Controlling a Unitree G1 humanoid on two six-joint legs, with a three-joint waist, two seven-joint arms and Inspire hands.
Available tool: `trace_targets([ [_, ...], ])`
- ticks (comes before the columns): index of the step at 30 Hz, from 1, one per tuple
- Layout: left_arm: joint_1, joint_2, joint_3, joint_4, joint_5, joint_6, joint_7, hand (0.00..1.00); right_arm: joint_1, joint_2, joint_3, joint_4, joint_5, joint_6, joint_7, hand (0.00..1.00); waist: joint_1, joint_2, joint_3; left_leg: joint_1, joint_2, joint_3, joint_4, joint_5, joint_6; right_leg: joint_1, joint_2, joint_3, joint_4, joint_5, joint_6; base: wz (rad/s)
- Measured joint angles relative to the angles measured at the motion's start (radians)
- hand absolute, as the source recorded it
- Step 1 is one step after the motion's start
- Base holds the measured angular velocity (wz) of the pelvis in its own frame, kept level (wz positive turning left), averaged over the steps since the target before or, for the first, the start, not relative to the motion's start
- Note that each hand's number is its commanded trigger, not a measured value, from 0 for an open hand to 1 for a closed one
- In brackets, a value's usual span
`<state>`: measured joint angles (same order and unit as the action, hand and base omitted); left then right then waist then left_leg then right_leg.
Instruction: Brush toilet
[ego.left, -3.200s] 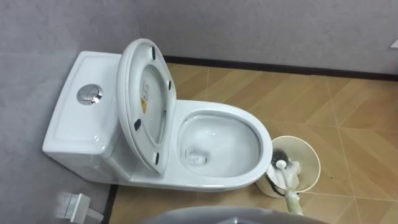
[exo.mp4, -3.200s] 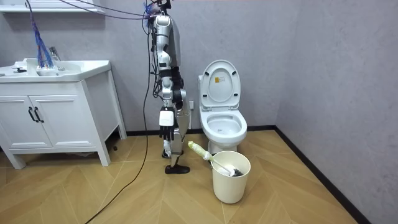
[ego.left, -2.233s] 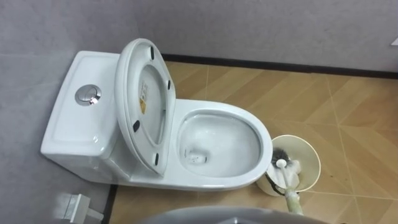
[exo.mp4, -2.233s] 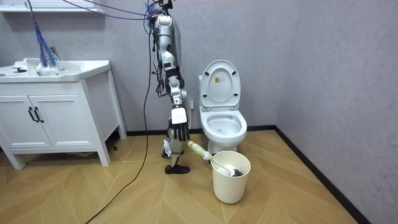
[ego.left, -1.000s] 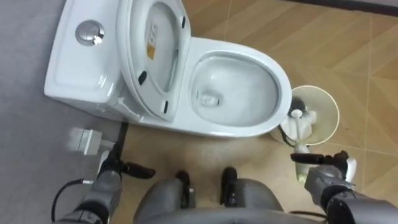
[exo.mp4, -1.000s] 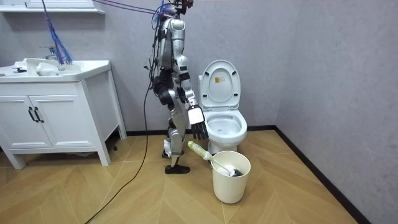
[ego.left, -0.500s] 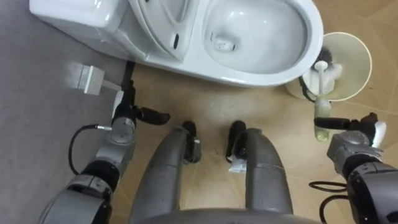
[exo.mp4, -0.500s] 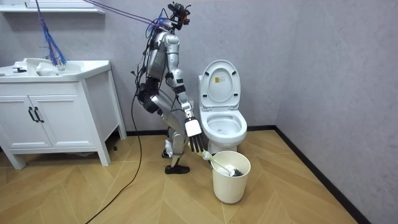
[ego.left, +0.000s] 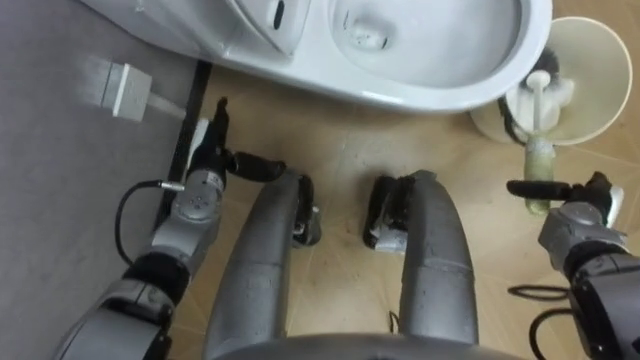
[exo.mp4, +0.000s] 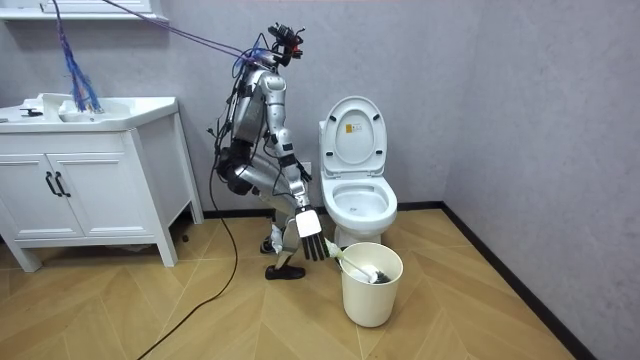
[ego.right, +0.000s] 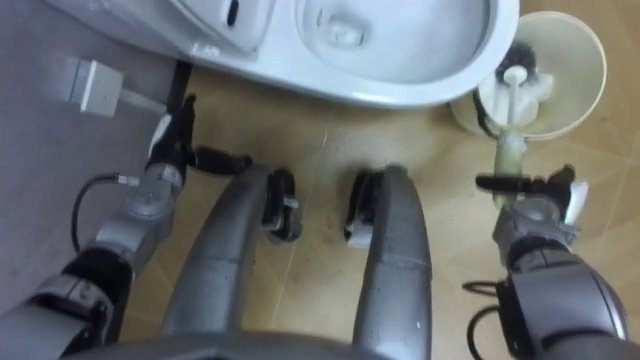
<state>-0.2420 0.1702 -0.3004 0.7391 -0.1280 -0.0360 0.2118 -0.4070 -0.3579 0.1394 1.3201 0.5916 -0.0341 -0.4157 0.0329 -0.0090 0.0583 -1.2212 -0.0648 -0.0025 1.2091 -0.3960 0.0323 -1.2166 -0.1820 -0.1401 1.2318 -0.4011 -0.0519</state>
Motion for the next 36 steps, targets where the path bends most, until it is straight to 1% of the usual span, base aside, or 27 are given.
trace_targets([
  [4, 0.021, 0.001, 0.0, -0.026, -0.001, 0.0, -0.01, 0.0, 0.028, -0.001, 0.001, -0.014, 0.001, 0.0, 0.02, 0.0, 0.001, 0.004, -0.0022, -0.017, -0.001, 0.004, 0.04, -0.017, 0.004, -0.017, -0.008, 0.002, 0.045, -0.02, -0.004, 0.05],
  [5, 0.025, 0.001, 0.0, -0.026, -0.002, 0.0, -0.01, 0.0, 0.035, -0.001, 0.001, -0.024, 0.001, 0.0, 0.02, 0.0, 0.001, 0.004, -0.0024, -0.017, -0.001, 0.006, 0.042, -0.018, 0.005, -0.017, -0.009, 0.003, 0.049, -0.025, 0.001, 0.03],
  [7, 0.034, 0.002, 0.0, -0.029, -0.002, 0.0, -0.01, 0.0, 0.044, -0.001, 0.001, -0.039, 0.001, -0.001, 0.019, 0.0, 0.003, 0.006, -0.0034, -0.017, -0.002, 0.01, 0.044, -0.019, 0.007, -0.019, -0.011, 0.005, 0.054, -0.027, 0.0, 0.0],
  [8, 0.044, 0.002, 0.0, -0.031, -0.012, 0.0, -0.01, 0.0, 0.046, -0.001, 0.005, -0.041, 0.001, -0.002, 0.018, 0.0, 0.004, 0.01, -0.0062, -0.019, -0.002, 0.01, 0.044, -0.019, 0.007, -0.02, -0.012, 0.003, 0.055, -0.027, -0.001, 0.0],
  [10, 0.057, 0.003, 0.001, -0.035, -0.021, 0.0, -0.01, 0.0, 0.046, -0.002, 0.017, -0.045, -0.007, -0.005, 0.012, 0.0, 0.009, 0.014, -0.0087, -0.022, 0.0, 0.015, 0.046, -0.02, 0.008, -0.027, -0.011, 0.007, 0.059, -0.028, -0.001, 0.0],
  [12, 0.064, 0.002, 0.001, -0.042, -0.022, 0.0, -0.011, 0.0, 0.047, -0.003, 0.026, -0.046, -0.008, -0.012, 0.011, 0.0, 0.017, 0.014, -0.0087, -0.026, 0.0, 0.022, 0.047, -0.02, 0.007, -0.036, -0.012, 0.015, 0.066, -0.028, -0.002, 0.0],
  [14, 0.073, 0.002, 0.001, -0.055, -0.023, 0.0, -0.013, 0.0, 0.056, -0.006, 0.029, -0.046, -0.007, -0.016, 0.011, 0.0, 0.027, 0.016, -0.0101, -0.03, 0.0, 0.028, 0.065, -0.03, 0.007, -0.043, -0.019, 0.016, 0.09, -0.038, -0.011, 0.0],
  [15, 0.077, 0.003, 0.001, -0.06, -0.025, 0.0, -0.014, 0.0, 0.056, -0.007, 0.035, -0.046, -0.007, -0.017, 0.011, 0.0, 0.027, 0.017, -0.0101, -0.03, 0.0, 0.028, 0.072, -0.033, 0.007, -0.044, -0.021, 0.016, 0.096, -0.043, -0.012, 0.0],
  [17, 0.086, 0.006, 0.0, -0.081, -0.04, 0.0, -0.025, 0.0, 0.055, -0.013, 0.045, -0.056, -0.007, -0.019, 0.011, 0.0, 0.027, 0.017, -0.0101, -0.034, 0.0, 0.031, 0.085, -0.04, 0.004, -0.052, -0.024, 0.025, 0.115, -0.055, -0.006, 0.0],
  [20, 0.086, 0.008, 0.001, -0.081, -0.045, 0.0, -0.029, 0.0, 0.071, -0.018, 0.046, -0.083, -0.007, -0.021, 0.011, 0.0, 0.023, 0.017, -0.0102, -0.036, -0.001, 0.03, 0.094, -0.044, 0.0, -0.055, -0.026, 0.025, 0.126, -0.061, -0.01, 0.0],
  [26, 0.095, 0.009, 0.001, -0.102, -0.077, -0.001, -0.044, 0.0, 0.074, -0.033, 0.058, -0.119, -0.007, -0.024, 0.011, 0.0, 0.023, 0.017, -0.0102, -0.063, 0.001, 0.028, 0.114, -0.046, -0.003, -0.082, -0.025, 0.024, 0.145, -0.064, -0.014, 0.0],
  [28, 0.095, 0.009, 0.0, -0.102, -0.08, -0.002, -0.047, 0.0, 0.074, -0.033, 0.07, -0.119, -0.006, -0.032, 0.009, 0.0, 0.024, 0.016, -0.0101, -0.065, 0.001, 0.028, 0.115, -0.046, -0.003, -0.084, -0.025, 0.024, 0.146, -0.064, -0.014, 0.0],
  [33, 0.099, 0.009, -0.002, -0.103, -0.128, -0.003, -0.05, 0.0, 0.073, -0.033, 0.095, -0.12, -0.006, -0.04, 0.002, 0.0, 0.024, 0.016, -0.0098, -0.071, 0.001, 0.028, 0.115, -0.046, -0.003, -0.089, -0.025, 0.024, 0.146, -0.064, -0.014, 0.0],
  [36, 0.104, 0.016, -0.02, -0.104, -0.157, -0.011, -0.05, 0.0, 0.073, -0.033, 0.096, -0.119, -0.007, -0.041, 0.002, 0.0, 0.023, 0.016, -0.0097, -0.078, 0.002, 0.027, 0.116, -0.046, -0.003, -0.095, -0.026, 0.02, 0.146, -0.064, -0.015, 0.0],
])
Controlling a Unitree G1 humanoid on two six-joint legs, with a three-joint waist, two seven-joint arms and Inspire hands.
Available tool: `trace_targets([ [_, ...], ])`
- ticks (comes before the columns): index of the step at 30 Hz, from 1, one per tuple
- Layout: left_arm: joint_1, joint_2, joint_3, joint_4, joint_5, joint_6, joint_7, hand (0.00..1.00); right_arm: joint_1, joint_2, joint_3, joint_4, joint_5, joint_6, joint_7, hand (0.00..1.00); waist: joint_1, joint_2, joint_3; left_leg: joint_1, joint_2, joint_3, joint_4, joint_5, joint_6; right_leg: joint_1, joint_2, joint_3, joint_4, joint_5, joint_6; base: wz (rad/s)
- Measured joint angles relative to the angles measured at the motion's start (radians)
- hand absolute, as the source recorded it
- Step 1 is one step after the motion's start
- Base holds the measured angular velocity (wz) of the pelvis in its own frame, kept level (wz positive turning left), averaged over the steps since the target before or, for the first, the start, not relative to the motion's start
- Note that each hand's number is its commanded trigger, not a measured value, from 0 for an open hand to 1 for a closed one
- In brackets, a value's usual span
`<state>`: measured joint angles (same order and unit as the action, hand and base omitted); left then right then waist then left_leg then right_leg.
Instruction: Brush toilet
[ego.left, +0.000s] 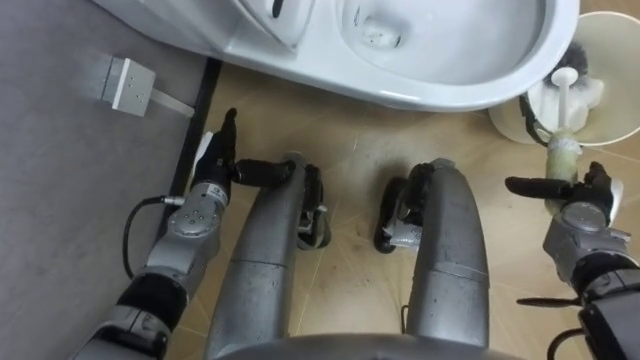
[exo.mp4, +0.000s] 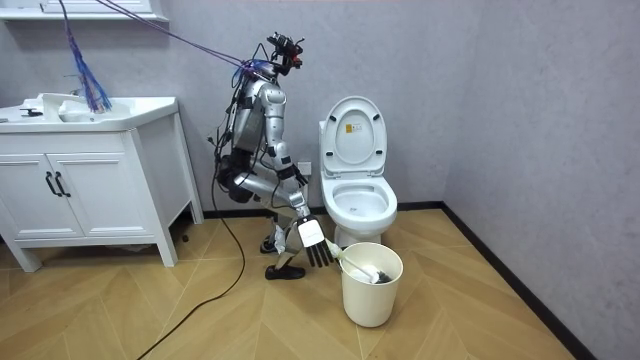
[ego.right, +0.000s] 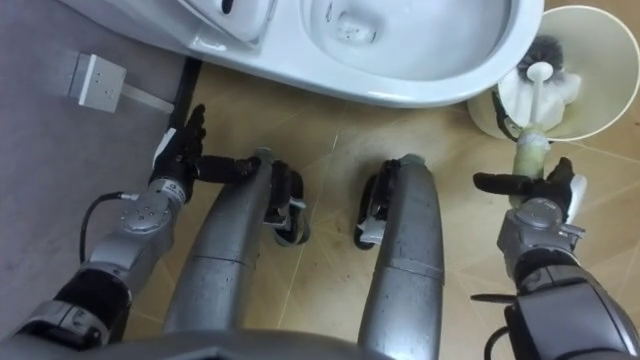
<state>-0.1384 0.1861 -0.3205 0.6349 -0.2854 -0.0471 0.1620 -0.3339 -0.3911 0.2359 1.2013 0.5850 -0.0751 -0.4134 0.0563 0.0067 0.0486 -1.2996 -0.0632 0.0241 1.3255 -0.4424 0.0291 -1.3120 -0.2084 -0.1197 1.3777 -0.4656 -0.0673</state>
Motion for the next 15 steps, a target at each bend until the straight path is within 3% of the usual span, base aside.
trace_targets([
  [14, 0.017, 0.034, -0.042, -0.035, -0.018, -0.002, -0.028, 0.0, -0.02, -0.021, 0.058, 0.052, 0.0, 0.005, 0.074, 0.0, 0.004, -0.001, 0.0004, -0.002, 0.001, 0.0, 0.01, -0.014, 0.007, 0.0, 0.0, -0.002, 0.0, -0.002, -0.002, 0.0],
  [15, 0.017, 0.034, -0.042, -0.035, -0.018, -0.002, -0.028, 0.0, -0.02, -0.022, 0.059, 0.056, 0.001, 0.006, 0.08, 0.9, 0.004, -0.001, 0.0005, -0.002, 0.002, 0.0, 0.01, -0.014, 0.007, 0.0, 0.0, -0.001, 0.0, -0.002, -0.002, 0.0],
])
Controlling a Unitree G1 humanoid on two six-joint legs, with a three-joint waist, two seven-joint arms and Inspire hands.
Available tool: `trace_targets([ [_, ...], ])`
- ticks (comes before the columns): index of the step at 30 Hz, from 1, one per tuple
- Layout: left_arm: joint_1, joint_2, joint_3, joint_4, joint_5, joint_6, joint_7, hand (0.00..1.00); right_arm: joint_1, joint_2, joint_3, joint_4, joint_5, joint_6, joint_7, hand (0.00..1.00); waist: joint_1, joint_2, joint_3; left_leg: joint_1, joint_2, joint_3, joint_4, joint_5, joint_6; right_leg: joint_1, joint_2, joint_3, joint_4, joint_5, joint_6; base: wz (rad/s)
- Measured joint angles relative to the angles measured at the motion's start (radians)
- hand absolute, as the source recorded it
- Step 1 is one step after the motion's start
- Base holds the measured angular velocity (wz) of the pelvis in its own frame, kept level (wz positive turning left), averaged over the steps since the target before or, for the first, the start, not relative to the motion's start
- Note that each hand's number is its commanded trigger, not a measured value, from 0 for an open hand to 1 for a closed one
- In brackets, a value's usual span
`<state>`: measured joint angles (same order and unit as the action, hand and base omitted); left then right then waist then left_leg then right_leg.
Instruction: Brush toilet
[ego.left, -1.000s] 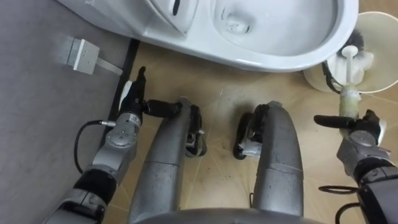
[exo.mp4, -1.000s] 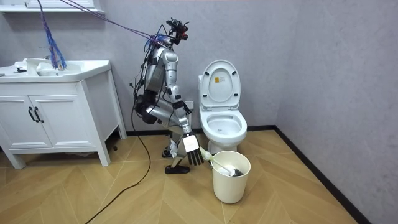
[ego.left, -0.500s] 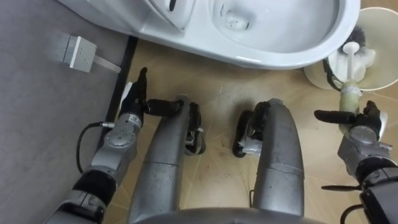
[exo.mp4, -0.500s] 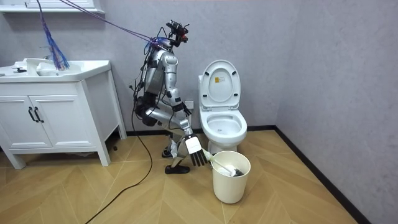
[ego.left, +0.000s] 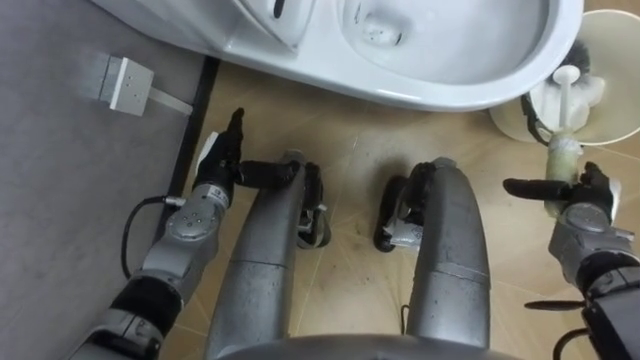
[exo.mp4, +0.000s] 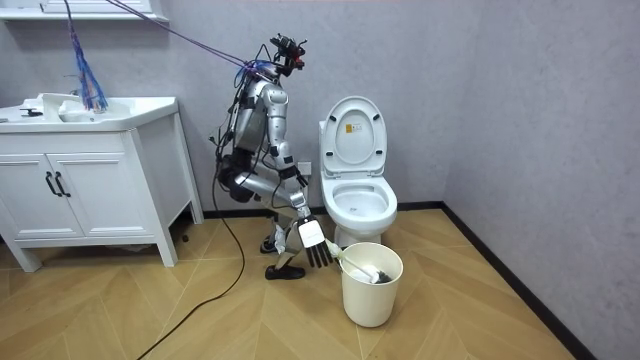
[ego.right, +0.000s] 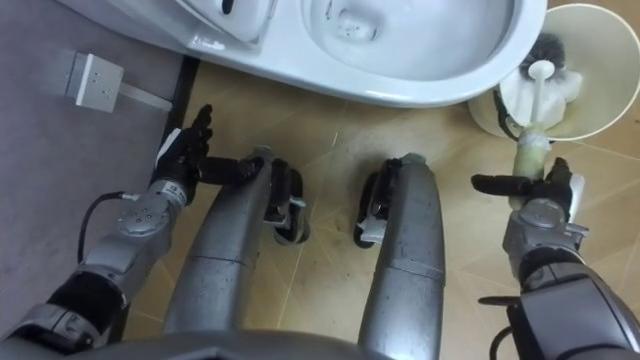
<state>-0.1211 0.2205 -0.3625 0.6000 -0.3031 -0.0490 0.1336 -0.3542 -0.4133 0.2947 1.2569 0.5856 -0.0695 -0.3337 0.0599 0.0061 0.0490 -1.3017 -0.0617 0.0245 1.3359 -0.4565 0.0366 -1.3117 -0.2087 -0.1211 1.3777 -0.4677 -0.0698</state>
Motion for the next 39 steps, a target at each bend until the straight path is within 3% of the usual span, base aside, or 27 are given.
trace_targets([
  [1, -0.001, 0.003, -0.003, 0.0, 0.0, 0.0, -0.001, 0.0, -0.002, -0.001, 0.001, 0.008, 0.0, 0.005, 0.012, 1.0, 0.0, 0.0, 0.0, 0.0, 0.0, 0.0, 0.0, -0.001, 0.0, 0.0, 0.0, 0.001, 0.0, 0.0, 0.0, 0.0],
  [7, -0.005, 0.011, -0.017, 0.0, -0.019, 0.001, -0.01, 0.0, -0.018, -0.007, 0.033, 0.032, 0.014, 0.01, 0.032, 1.0, 0.0, -0.001, 0.0009, 0.0, -0.001, 0.0, -0.001, -0.004, 0.0, 0.0, 0.001, 0.003, -0.001, -0.004, 0.005, 0.0],
  [17, -0.004, 0.022, -0.036, -0.003, -0.023, 0.005, -0.011, 0.0, -0.02, -0.024, 0.04, 0.036, 0.062, 0.048, 0.051, 1.0, 0.007, -0.001, 0.0012, -0.001, -0.002, 0.0, -0.007, -0.008, 0.003, -0.001, -0.001, 0.003, -0.004, -0.009, 0.006, 0.0],
  [32, 0.02, 0.037, -0.035, -0.041, -0.053, 0.006, -0.032, 0.0, -0.006, -0.031, 0.042, 0.063, 0.056, 0.046, 0.053, 1.0, 0.008, -0.004, 0.0028, -0.003, -0.003, -0.005, -0.008, -0.013, 0.003, 0.0, 0.0, -0.004, -0.005, -0.017, 0.002, 0.0],
  [39, 0.036, 0.038, -0.042, -0.041, -0.04, 0.006, -0.013, 0.0, 0.024, -0.021, 0.06, 0.06, 0.14, 0.047, 0.057, 1.0, 0.0, -0.004, 0.0023, 0.032, -0.003, -0.017, -0.029, -0.014, 0.003, 0.044, 0.003, -0.019, -0.036, -0.015, 0.0, -0.01],
])
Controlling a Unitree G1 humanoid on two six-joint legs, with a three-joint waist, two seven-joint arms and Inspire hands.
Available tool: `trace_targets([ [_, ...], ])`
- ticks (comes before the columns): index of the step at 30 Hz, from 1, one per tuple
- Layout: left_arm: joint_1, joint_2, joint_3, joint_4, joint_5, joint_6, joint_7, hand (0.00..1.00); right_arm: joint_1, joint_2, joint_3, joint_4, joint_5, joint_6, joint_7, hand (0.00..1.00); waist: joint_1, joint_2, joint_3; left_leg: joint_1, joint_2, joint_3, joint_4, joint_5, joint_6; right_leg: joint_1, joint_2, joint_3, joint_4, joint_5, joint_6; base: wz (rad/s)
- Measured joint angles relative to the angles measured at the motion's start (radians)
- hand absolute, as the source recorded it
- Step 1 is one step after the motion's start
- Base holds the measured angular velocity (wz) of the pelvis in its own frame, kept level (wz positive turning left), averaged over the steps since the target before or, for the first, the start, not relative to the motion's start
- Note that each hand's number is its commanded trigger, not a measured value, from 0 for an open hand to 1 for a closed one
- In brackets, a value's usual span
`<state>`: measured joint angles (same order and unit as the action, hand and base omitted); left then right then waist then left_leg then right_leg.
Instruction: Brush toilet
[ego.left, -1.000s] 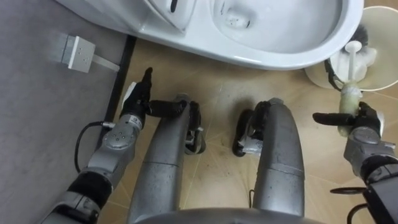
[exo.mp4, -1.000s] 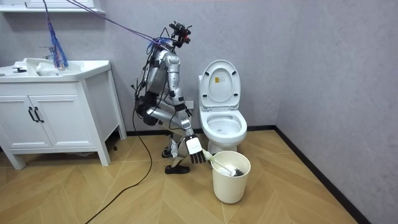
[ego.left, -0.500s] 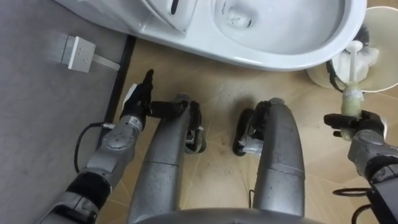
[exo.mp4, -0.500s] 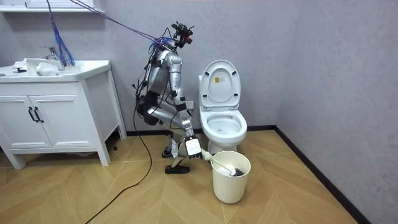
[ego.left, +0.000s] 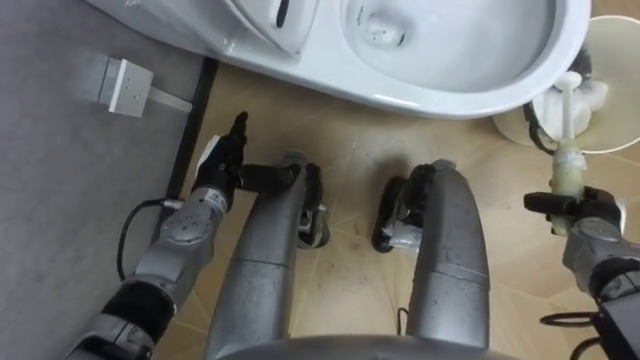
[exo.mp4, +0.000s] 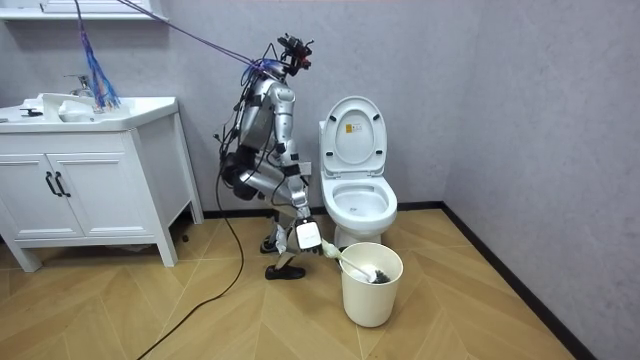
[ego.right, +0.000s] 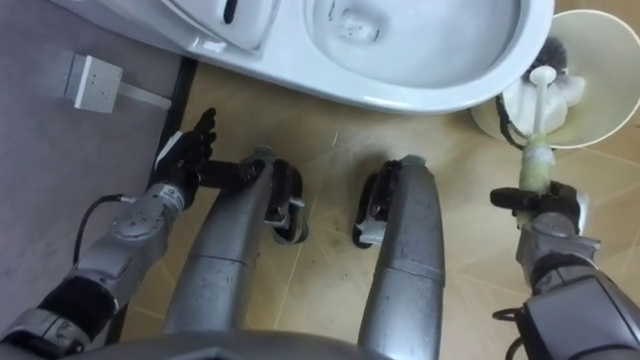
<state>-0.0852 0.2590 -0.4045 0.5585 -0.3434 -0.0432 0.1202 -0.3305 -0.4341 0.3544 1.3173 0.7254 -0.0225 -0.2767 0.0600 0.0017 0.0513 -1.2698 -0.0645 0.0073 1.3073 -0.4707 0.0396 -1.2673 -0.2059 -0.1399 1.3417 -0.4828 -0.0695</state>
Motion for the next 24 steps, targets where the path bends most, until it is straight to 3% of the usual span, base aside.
trace_targets([
  [5, 0.056, -0.002, 0.007, 0.018, 0.016, -0.002, 0.027, 0.0, 0.02, 0.028, -0.013, 0.003, 0.109, 0.003, 0.037, 1.0, -0.001, -0.007, -0.0011, 0.119, 0.019, -0.001, -0.113, 0.02, 0.003, 0.119, 0.024, -0.011, -0.128, 0.039, 0.009, -0.12],
  [13, 0.059, -0.003, 0.013, 0.121, 0.071, -0.017, 0.045, 0.0, 0.034, 0.072, -0.115, 0.01, 0.112, 0.002, 0.049, 1.0, -0.001, -0.011, -0.0043, 0.354, 0.021, -0.005, -0.355, 0.081, 0.012, 0.357, 0.056, -0.033, -0.378, 0.11, 0.035, -0.04],
  [19, 0.084, -0.003, 0.058, 0.22, 0.099, -0.031, 0.046, 0.0, 0.07, 0.095, -0.181, -0.007, 0.114, 0.021, 0.03, 1.0, 0.004, -0.001, -0.0131, 0.534, 0.022, -0.011, -0.538, 0.125, 0.024, 0.542, 0.072, -0.046, -0.573, 0.166, 0.059, -0.03],
  [24, 0.132, -0.003, 0.113, 0.274, 0.121, -0.032, 0.049, 0.0, 0.119, 0.12, -0.242, -0.023, 0.117, 0.014, -0.013, 1.0, -0.001, -0.003, -0.022, 0.691, 0.016, -0.011, -0.678, 0.155, 0.031, 0.69, 0.078, -0.047, -0.693, 0.195, 0.076, -0.01],
])
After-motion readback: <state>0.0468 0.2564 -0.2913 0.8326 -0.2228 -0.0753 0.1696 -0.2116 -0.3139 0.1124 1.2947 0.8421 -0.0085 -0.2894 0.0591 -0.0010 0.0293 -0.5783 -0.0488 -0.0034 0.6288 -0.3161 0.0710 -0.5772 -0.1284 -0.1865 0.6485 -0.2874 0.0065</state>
